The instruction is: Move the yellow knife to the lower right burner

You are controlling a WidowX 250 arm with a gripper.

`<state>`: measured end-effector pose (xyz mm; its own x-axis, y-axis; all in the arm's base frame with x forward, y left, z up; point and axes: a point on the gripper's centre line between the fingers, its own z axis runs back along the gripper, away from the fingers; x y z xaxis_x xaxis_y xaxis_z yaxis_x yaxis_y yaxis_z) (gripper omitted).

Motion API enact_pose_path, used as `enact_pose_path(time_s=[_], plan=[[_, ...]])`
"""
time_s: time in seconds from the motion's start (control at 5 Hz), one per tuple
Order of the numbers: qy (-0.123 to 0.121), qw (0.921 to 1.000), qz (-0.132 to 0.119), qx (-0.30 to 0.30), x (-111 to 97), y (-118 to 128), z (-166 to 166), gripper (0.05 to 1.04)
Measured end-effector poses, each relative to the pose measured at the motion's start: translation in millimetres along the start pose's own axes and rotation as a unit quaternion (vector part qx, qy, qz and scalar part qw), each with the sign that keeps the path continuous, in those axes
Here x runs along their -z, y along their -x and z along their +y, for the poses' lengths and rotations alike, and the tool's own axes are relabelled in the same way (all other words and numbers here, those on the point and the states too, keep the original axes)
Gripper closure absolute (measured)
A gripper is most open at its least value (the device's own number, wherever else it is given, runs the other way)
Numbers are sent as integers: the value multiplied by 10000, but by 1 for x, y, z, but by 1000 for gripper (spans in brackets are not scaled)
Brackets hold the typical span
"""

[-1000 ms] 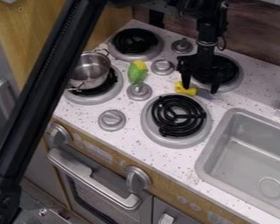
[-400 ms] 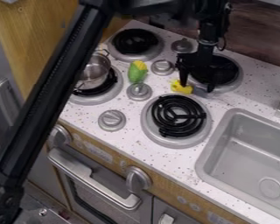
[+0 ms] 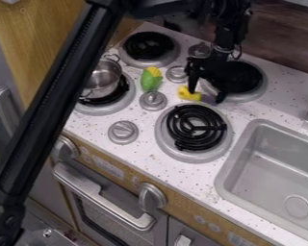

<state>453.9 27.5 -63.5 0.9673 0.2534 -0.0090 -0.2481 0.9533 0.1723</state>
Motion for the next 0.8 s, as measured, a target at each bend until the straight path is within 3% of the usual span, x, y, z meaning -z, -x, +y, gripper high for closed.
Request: enact_pose_path(time_s=[0.2,0.4,0.6,0.8], plan=[[-30,10000,82,21,2,4,8,87],[149,9996,33,-221,3,6,23,87],[316,9979,-145,-543,0,11,25,87],[232,9928,-287,-1139,1,15,31,87]])
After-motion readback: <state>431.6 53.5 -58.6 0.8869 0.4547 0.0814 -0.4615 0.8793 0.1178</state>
